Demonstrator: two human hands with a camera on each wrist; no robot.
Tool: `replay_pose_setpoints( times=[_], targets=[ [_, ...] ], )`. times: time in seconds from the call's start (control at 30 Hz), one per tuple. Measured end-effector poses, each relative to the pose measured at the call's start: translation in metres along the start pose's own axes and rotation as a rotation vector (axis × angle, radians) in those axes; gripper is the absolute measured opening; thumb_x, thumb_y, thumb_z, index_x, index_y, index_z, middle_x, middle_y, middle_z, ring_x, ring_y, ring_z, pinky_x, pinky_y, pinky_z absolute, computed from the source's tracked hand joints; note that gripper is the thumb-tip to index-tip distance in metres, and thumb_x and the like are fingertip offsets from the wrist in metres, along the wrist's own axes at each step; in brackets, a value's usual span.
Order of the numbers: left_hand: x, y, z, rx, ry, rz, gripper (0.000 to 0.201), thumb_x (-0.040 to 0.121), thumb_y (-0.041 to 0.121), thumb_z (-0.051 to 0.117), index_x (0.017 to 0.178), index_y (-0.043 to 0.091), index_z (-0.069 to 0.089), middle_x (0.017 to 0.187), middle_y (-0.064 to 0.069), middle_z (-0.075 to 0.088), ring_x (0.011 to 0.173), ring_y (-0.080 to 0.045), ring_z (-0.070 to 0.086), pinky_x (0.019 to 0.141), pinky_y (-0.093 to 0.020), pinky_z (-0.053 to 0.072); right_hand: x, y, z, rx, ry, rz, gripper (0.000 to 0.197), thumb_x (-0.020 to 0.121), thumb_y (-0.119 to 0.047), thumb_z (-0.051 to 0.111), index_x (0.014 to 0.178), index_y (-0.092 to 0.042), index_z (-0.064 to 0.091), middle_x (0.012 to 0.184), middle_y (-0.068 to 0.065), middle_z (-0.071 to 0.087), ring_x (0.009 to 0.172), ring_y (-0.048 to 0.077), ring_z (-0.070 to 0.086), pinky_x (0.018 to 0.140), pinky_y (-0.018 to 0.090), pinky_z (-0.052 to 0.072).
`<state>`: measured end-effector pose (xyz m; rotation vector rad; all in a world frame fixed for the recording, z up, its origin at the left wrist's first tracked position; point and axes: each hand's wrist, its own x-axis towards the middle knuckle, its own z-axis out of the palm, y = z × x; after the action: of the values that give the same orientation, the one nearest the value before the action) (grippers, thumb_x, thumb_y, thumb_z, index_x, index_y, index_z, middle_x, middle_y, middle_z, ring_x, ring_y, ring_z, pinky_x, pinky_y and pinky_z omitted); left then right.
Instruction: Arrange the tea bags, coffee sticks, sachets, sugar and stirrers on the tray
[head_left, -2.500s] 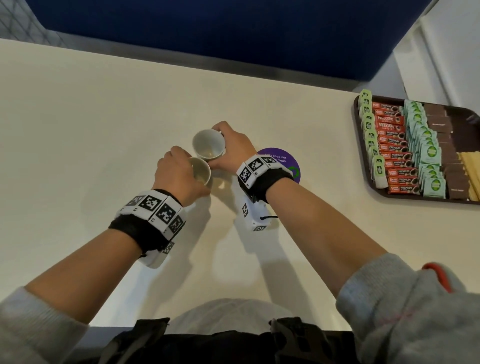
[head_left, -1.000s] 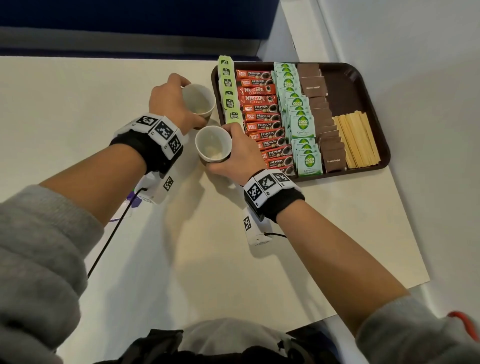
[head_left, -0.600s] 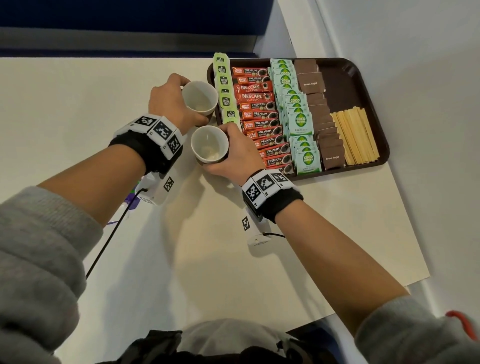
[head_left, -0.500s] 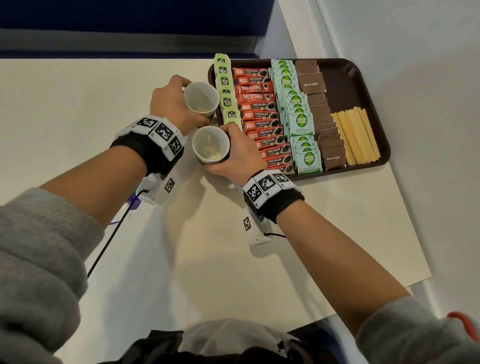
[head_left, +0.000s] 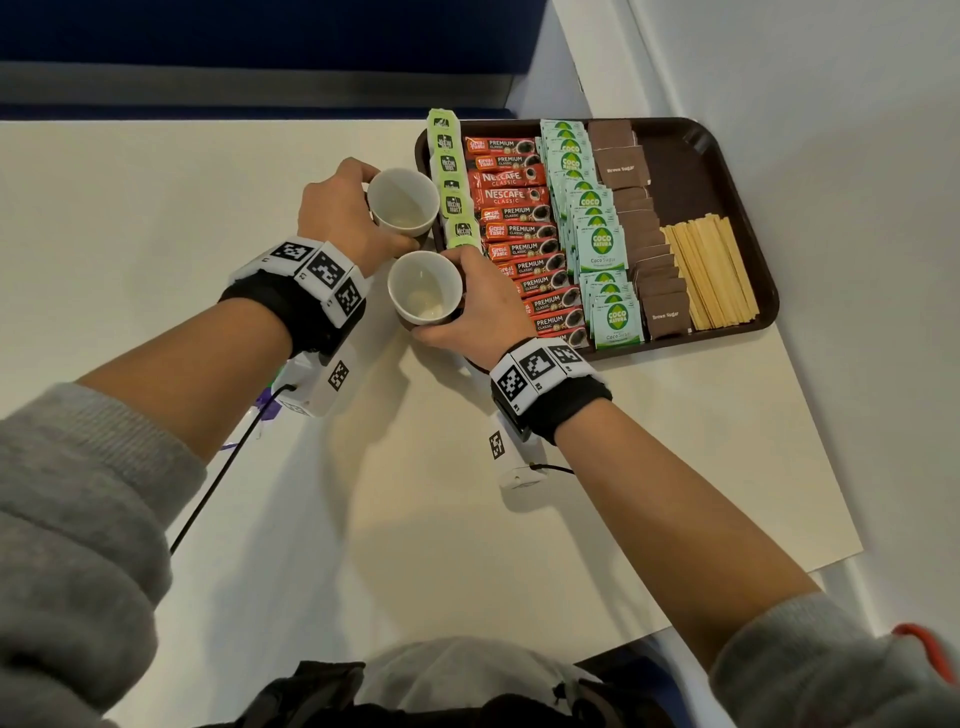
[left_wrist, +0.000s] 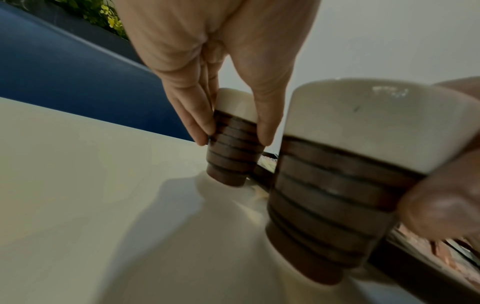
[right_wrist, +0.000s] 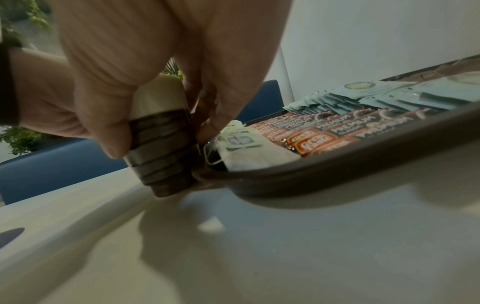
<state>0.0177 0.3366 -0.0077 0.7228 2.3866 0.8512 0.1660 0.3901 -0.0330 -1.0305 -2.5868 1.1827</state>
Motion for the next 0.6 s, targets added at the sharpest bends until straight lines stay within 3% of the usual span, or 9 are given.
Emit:
replay_pose_setpoints(
  times=[0.6],
  targets=[
    [0.001, -0.011, 0.001, 0.004, 0.007, 0.009, 0.083, 0.065, 0.039, 0.085, 0.134, 0.020, 0.043, 0.124, -0.007, 0.060, 0.110, -0.026, 0.059, 0.095, -0.039, 0.048, -0.002, 0.000, 0.000, 0.000, -0.004, -0.010, 0.068, 0.064, -0.026, 0.084, 0.120, -0.009, 0.049, 0.116, 0.005, 0.058, 0.102, 0.017, 0.054, 0.072, 0.014, 0.031]
  ],
)
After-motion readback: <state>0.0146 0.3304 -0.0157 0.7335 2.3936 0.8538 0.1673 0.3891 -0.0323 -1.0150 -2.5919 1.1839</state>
